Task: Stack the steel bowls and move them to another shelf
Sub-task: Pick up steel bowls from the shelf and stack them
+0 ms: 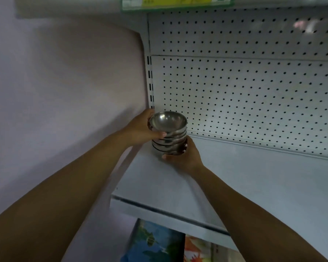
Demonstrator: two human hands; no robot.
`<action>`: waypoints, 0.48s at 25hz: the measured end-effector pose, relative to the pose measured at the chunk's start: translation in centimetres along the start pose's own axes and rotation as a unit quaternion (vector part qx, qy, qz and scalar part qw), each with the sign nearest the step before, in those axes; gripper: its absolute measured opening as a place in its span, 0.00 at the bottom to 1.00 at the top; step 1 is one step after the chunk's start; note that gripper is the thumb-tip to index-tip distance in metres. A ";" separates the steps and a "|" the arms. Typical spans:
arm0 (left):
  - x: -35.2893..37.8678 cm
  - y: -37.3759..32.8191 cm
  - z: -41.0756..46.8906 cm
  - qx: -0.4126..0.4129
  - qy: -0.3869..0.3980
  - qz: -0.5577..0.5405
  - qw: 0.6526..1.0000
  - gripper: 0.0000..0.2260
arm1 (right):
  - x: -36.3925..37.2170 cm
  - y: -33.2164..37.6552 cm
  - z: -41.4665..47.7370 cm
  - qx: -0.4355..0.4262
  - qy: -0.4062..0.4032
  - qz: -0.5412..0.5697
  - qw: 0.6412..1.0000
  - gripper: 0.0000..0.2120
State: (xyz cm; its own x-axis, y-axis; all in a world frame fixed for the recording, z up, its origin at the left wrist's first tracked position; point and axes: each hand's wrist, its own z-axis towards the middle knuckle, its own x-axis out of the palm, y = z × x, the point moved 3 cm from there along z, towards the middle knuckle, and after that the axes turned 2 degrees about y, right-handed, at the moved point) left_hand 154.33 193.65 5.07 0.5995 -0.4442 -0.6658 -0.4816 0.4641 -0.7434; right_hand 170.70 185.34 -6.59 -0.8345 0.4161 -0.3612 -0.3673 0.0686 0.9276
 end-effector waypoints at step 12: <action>-1.7 3.6 3.9 0.060 -0.112 0.224 0.966 0.15 | 2.8 0.2 7.2 0.083 -0.009 -0.059 0.995 0.40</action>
State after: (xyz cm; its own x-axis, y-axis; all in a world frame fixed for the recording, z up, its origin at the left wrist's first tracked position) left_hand 154.09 199.08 3.79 0.4777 -0.0064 -0.8785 -0.6553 0.6634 -0.3612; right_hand 171.28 192.99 -6.76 -0.7813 0.4127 -0.4682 -0.3884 0.2657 0.8823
